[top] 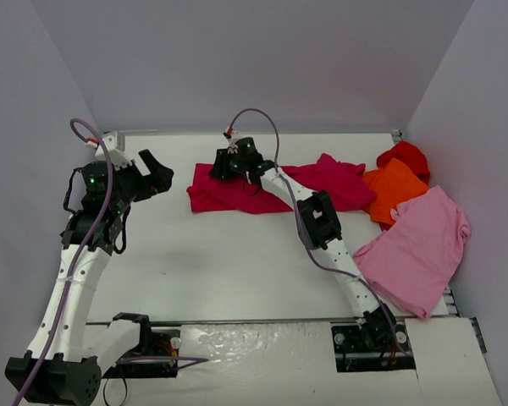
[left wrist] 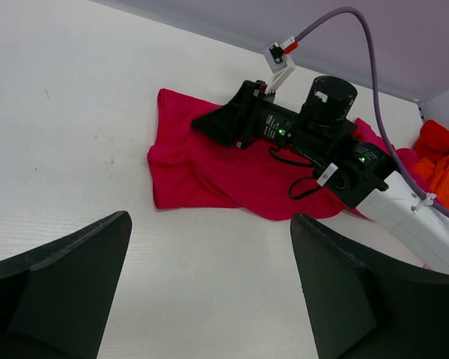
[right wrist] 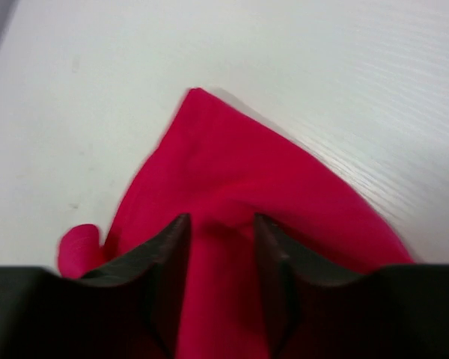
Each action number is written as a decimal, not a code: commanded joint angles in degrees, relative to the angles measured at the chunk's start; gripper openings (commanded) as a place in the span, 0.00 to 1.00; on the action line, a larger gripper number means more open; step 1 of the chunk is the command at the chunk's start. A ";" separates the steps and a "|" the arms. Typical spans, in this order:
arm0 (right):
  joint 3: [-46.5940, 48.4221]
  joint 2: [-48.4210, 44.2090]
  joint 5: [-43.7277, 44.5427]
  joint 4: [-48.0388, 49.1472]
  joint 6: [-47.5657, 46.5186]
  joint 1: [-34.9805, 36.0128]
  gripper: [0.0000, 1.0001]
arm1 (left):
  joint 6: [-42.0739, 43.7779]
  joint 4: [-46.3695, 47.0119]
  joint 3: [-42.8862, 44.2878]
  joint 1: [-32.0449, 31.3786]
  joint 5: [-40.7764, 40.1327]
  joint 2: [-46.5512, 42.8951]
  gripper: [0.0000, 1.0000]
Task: Fold and stack the t-shirts
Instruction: Flatten out the tshirt
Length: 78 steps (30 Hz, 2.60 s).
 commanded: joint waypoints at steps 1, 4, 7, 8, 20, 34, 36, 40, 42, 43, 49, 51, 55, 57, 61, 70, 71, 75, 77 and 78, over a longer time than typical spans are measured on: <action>-9.32 -10.23 -4.73 11.51 2.56 -0.13 0.46 | 0.39 3.42 2.10 0.22 1.06 -0.36 0.85; -16.61 -15.51 -5.66 14.51 3.02 0.52 0.49 | 0.47 3.59 2.02 0.22 0.82 -0.85 0.85; -20.08 -19.92 -5.07 12.68 0.24 1.85 0.48 | 0.56 3.60 1.94 0.21 0.61 -0.97 0.85; -21.39 -21.14 -4.57 12.37 -0.67 2.36 0.48 | 0.56 3.60 1.99 0.16 0.56 -0.97 0.85; -33.05 -26.82 -3.13 11.47 -4.06 6.47 0.44 | 0.43 3.51 2.01 0.27 0.71 -0.67 0.85; -31.36 -29.92 -4.48 9.89 -6.29 7.48 0.43 | 0.47 3.51 2.01 0.25 0.73 -0.60 0.85; -32.49 -32.17 -2.66 10.17 -7.10 7.51 0.42 | 0.47 3.60 2.01 0.23 0.74 -0.61 0.85; -30.56 -33.51 5.21 6.13 -9.18 7.44 0.41 | 0.35 3.90 1.93 0.23 1.40 -0.41 0.85; -27.10 -31.74 7.66 2.71 -10.30 7.35 0.41 | 0.22 3.87 1.93 0.31 1.58 -0.28 0.85; -26.07 -30.37 7.88 1.68 -10.67 7.27 0.41 | 0.21 3.86 1.93 0.23 1.59 -0.19 0.85; -24.18 -25.96 8.98 0.81 -12.11 7.10 0.41 | 0.35 3.95 1.87 0.23 1.37 -0.02 0.85; -22.99 -23.85 9.15 0.45 -12.56 6.81 0.41 | 0.28 3.95 1.93 0.23 1.63 0.30 0.85; -21.60 -21.13 8.25 0.07 -12.54 5.89 0.41 | 0.12 4.01 1.93 0.31 1.88 0.49 0.85; -21.41 -20.20 8.30 0.01 -12.69 5.40 0.41 | 0.12 3.95 1.93 0.27 1.99 0.61 0.85; -21.55 -18.57 8.22 0.01 -12.78 4.87 0.41 | 0.12 4.01 1.93 0.23 2.11 0.70 0.85; -25.37 -23.35 6.87 -0.58 -12.39 5.17 0.00 | 0.12 3.87 2.01 0.32 2.28 0.43 0.85; -26.24 -24.99 7.32 -0.75 -12.90 5.73 0.00 | 0.12 3.86 2.06 0.27 2.29 0.38 0.85; -30.77 -31.17 8.07 -1.05 -13.68 8.37 0.00 | 0.12 3.86 2.10 0.31 2.29 0.08 0.85; -33.29 -33.90 9.00 -0.93 -13.09 10.15 0.00 | 0.12 3.93 2.04 0.28 2.20 -0.03 0.85; -34.87 -35.43 9.71 -0.80 -12.46 11.26 0.00 | 0.12 3.90 2.06 0.33 2.20 -0.06 0.85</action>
